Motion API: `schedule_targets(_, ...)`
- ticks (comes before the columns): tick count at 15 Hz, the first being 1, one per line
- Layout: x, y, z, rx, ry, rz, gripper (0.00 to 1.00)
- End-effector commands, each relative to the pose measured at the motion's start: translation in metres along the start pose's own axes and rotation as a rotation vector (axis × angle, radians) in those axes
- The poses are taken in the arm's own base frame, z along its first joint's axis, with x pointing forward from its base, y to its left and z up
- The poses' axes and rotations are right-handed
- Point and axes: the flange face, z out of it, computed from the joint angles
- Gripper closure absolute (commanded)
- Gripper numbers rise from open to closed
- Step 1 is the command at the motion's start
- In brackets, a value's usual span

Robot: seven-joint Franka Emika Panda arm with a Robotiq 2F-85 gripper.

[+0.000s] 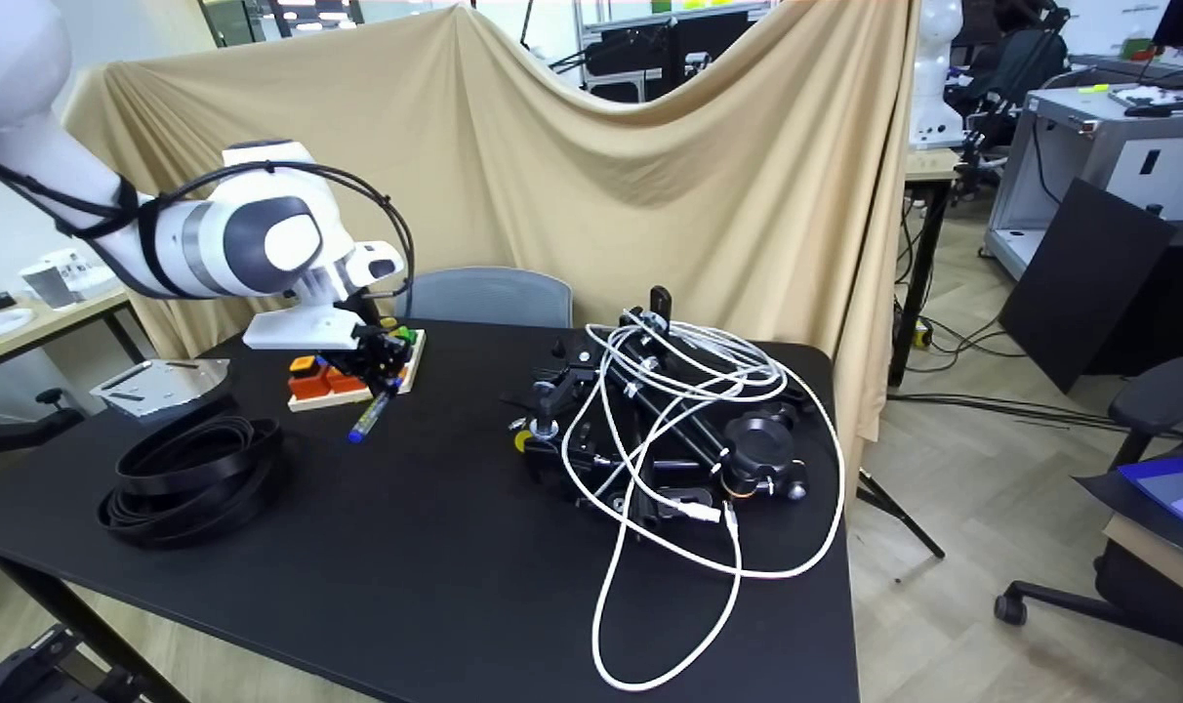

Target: Move the marker to the right on the table

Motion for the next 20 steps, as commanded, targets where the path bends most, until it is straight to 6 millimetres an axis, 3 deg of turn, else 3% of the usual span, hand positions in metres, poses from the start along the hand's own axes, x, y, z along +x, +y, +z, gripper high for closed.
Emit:
schedule_targets(1, -0.015, 0.040, -0.007, 0.003, -0.018, -0.021, 0.95)
schedule_targets(4, -0.021, 0.069, 0.008, 0.002, -0.043, -0.011, 0.95)
schedule_targets(8, -0.027, 0.089, 0.027, -0.010, -0.063, 0.029, 0.95)
schedule_targets(13, -0.030, 0.094, 0.053, -0.034, -0.064, 0.069, 0.95)
schedule_targets(20, -0.030, 0.081, 0.073, -0.082, -0.050, 0.038, 0.95)
